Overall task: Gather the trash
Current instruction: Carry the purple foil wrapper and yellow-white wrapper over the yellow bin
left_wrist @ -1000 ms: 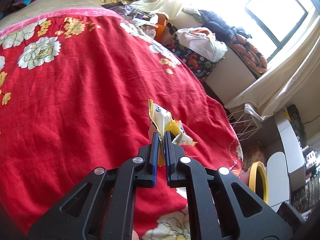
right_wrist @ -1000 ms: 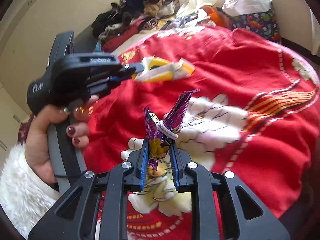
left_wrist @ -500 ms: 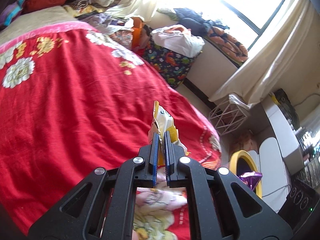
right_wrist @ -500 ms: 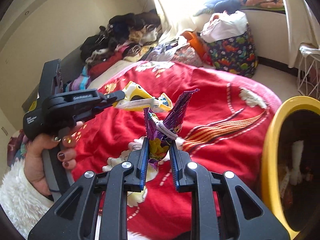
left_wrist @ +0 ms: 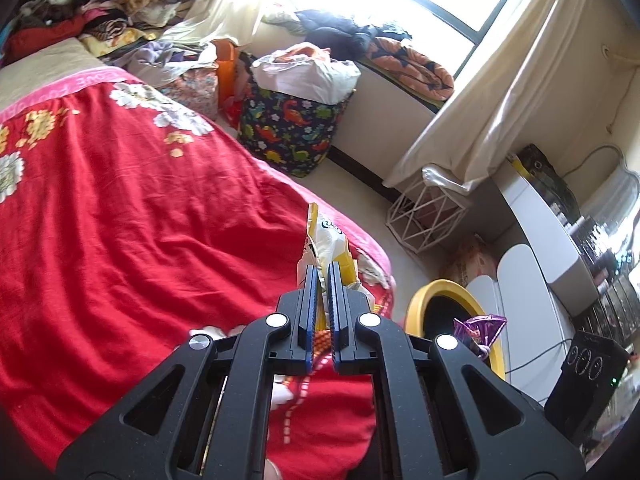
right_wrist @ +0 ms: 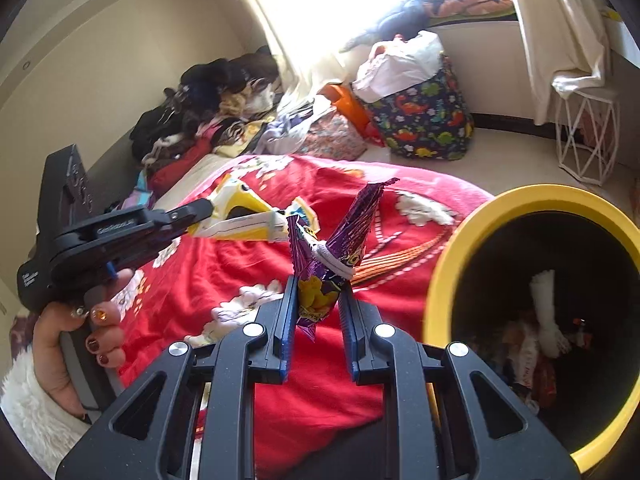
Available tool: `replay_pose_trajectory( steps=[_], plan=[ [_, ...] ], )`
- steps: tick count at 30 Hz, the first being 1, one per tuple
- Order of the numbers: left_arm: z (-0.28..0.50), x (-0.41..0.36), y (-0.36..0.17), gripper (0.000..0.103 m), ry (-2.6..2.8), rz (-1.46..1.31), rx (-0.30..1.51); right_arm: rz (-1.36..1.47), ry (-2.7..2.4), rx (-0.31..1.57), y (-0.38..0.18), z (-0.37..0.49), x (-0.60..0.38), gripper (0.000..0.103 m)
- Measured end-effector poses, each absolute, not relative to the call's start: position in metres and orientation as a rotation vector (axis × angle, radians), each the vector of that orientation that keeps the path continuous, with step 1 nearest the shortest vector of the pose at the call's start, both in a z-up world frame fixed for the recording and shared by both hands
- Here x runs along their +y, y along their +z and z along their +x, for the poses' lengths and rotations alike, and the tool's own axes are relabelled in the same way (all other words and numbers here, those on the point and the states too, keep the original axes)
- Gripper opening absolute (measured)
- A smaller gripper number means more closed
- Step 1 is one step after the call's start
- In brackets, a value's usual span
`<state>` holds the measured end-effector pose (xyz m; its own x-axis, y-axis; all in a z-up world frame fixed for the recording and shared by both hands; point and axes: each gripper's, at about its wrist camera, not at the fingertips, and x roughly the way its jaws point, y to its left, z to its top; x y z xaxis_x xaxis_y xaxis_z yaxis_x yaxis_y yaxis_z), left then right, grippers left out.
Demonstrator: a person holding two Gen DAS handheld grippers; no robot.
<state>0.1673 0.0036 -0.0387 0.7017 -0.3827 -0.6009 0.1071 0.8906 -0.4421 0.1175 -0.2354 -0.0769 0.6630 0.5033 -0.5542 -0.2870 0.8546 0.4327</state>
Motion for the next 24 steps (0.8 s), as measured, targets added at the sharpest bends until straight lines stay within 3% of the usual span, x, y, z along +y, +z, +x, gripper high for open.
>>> replay_pose_trajectory(
  steps=[24],
  plan=[
    [0.158,-0.073,-0.032,0.003,-0.426,-0.306,0.765,0.388,0.232,0.701,-0.083,0.108,-0.327,0.019]
  ],
)
